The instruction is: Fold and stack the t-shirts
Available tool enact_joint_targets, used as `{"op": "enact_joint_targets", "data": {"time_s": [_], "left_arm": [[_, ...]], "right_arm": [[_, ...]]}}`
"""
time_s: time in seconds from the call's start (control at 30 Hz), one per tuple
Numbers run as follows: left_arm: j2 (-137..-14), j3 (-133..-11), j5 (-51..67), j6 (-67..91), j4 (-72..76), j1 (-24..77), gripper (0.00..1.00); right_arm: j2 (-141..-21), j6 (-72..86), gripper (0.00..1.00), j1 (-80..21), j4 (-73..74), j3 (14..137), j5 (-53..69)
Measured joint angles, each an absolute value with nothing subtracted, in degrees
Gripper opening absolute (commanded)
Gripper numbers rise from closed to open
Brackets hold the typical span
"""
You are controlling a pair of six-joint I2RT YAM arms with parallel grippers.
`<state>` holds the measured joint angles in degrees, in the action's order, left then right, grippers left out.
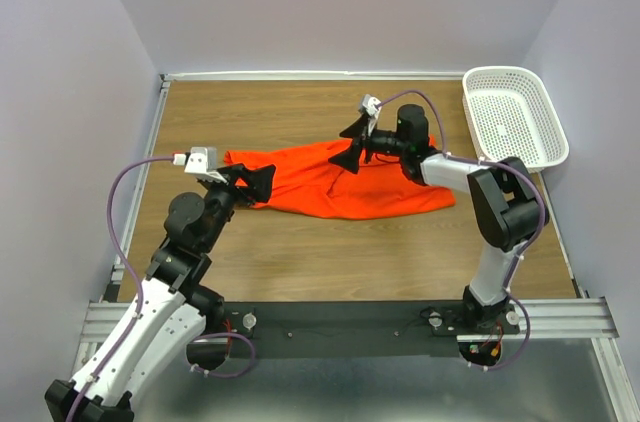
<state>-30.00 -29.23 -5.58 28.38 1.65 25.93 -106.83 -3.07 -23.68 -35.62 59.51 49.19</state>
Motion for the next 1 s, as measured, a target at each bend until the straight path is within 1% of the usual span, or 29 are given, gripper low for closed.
{"op": "enact_joint_targets", "data": {"time_s": [0.23, 0.4, 0.5, 0.57, 0.67, 0.73, 0.83, 0.9, 0.97, 1.0], "left_arm": [[-32.23, -28.58, -5.61, 28.38, 6.59, 25.96, 0.93], [-31.4, -28.58, -6.55, 27.42, 7.9, 25.93, 0.93], [-30.13, -28.58, -7.77, 27.22, 7.99, 25.96, 0.94], [-29.56, -28.58, -8.93, 27.14, 7.97, 25.96, 0.94], [-28.64, -28.58, -11.11, 26.83, 7.88, 25.93, 0.95], [-28.34, -28.58, -12.14, 26.61, 7.66, 25.96, 0.95], [-28.16, -28.58, -13.34, 26.33, 7.35, 25.93, 0.94], [-28.01, -28.58, -13.61, 26.22, 7.14, 25.93, 0.95], [-27.81, -28.58, -13.72, 26.17, 7.11, 25.93, 0.94], [-27.79, -28.58, -13.76, 26.17, 7.11, 25.93, 0.95]], "right_arm": [[-103.85, -2.57, 1.0, -25.82, -35.68, 59.51, 41.52], [-104.97, 2.33, 1.0, -24.08, -37.89, 60.69, 37.47], [-106.45, 2.02, 1.0, -23.42, -36.71, 63.29, 31.38], [-106.48, 1.61, 1.0, -23.35, -36.56, 63.35, 24.58], [-106.39, 1.17, 1.0, -22.81, -36.6, 63.11, 18.87], [-105.95, 2.28, 1.0, -22.13, -38.74, 61.36, 17.08], [-104.4, 2.37, 1.0, -22.74, -47.16, 54.39, 7.77], [-105.03, -1.17, 1.0, -25.96, -54.7, 50.87, -1.08], [-107.31, -4.69, 1.0, -29.76, -60.05, 50.39, -7.66], [-108.31, -6.11, 1.0, -31.07, -61.78, 50.39, -8.91]]}}
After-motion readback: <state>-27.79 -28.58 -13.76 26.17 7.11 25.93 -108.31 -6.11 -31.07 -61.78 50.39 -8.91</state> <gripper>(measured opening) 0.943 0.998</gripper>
